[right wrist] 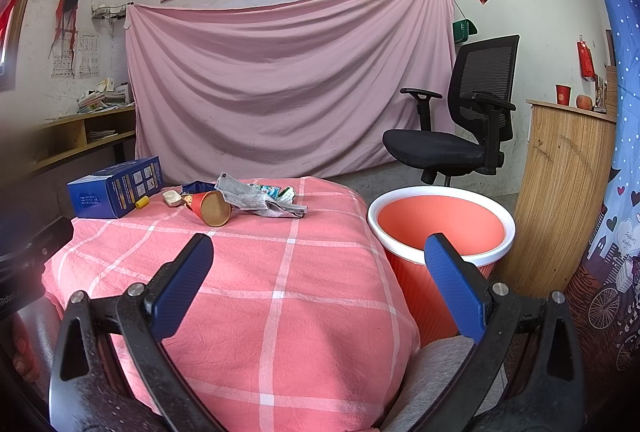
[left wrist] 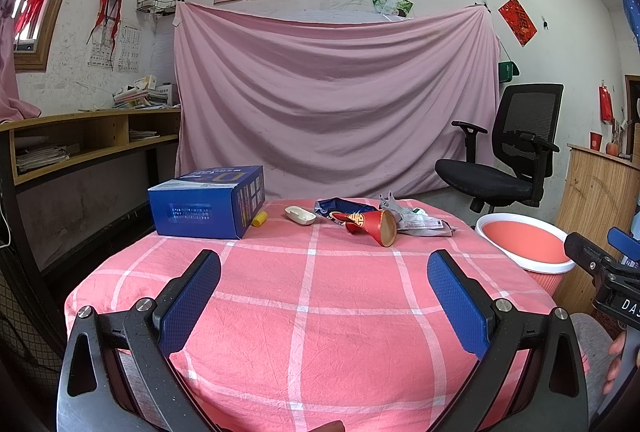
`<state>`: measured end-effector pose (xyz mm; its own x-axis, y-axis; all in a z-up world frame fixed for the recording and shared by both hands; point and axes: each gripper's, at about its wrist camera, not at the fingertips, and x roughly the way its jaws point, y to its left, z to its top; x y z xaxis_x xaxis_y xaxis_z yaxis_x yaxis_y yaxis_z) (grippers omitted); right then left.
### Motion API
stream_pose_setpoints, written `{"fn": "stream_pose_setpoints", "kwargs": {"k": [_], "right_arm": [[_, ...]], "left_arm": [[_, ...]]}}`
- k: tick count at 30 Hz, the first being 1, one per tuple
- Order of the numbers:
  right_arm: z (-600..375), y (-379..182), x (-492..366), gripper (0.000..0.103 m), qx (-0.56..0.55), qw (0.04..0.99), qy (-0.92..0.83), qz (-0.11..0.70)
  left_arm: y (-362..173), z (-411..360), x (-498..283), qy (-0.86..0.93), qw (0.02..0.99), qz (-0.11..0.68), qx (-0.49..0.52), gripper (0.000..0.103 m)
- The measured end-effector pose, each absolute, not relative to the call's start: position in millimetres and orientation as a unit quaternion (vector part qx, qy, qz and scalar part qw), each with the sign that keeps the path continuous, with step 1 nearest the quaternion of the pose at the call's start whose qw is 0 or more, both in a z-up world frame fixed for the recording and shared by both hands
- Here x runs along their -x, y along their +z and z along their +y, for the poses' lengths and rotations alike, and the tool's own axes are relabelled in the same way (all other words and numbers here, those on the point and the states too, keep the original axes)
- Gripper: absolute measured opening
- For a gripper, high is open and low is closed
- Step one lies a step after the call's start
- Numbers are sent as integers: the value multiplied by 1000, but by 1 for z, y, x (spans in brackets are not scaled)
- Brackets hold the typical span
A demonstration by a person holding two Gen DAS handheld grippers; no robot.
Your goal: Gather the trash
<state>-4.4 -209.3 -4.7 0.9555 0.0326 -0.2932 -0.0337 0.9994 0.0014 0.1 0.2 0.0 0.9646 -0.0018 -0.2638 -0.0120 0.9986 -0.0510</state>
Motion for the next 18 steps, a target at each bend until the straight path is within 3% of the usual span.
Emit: {"fn": "stream_pose_setpoints", "kwargs": {"k": [18], "right_arm": [[-210, 11, -9, 103, -6, 991, 34, 126]], "left_arm": [[6, -2, -23, 19, 991, 130, 28, 101]]}}
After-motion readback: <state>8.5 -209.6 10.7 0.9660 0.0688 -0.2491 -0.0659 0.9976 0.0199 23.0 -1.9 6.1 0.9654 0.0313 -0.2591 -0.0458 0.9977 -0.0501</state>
